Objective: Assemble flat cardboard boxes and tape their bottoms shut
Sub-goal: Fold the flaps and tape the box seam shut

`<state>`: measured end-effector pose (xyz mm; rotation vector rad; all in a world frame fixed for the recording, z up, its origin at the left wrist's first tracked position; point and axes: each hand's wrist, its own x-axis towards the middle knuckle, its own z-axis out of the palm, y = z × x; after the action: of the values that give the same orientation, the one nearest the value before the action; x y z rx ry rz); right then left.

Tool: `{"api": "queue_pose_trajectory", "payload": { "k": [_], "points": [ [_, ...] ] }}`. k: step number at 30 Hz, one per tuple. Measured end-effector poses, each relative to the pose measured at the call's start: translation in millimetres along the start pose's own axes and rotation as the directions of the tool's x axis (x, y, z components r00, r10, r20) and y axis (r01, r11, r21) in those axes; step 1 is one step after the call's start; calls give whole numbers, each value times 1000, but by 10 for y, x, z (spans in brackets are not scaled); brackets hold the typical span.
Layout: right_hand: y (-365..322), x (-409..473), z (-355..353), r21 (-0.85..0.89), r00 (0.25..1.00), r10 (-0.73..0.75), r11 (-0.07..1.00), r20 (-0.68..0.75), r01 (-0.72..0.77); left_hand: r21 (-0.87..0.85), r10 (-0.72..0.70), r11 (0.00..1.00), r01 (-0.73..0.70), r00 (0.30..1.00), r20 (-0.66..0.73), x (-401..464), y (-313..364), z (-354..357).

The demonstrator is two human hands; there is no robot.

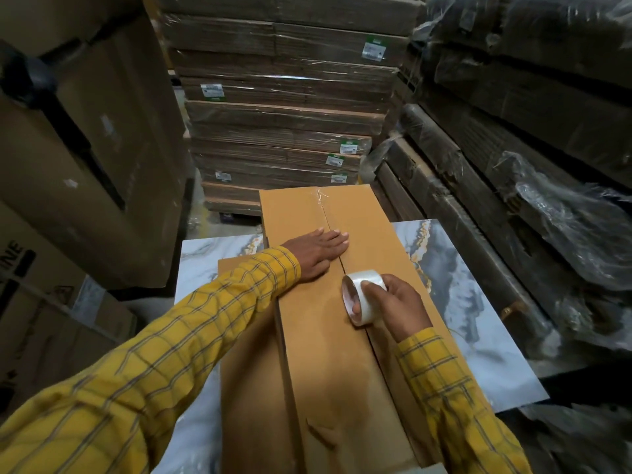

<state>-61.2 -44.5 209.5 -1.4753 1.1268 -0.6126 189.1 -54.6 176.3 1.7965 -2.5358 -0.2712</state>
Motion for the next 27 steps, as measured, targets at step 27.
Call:
{"api": "queue_pose_trajectory", "payload": {
  "k": [27],
  "points": [
    [-41,-917,-453,66,977,18,997,210,-32,-152,-37,988,31,999,-37,-445,854,124]
  ]
}}
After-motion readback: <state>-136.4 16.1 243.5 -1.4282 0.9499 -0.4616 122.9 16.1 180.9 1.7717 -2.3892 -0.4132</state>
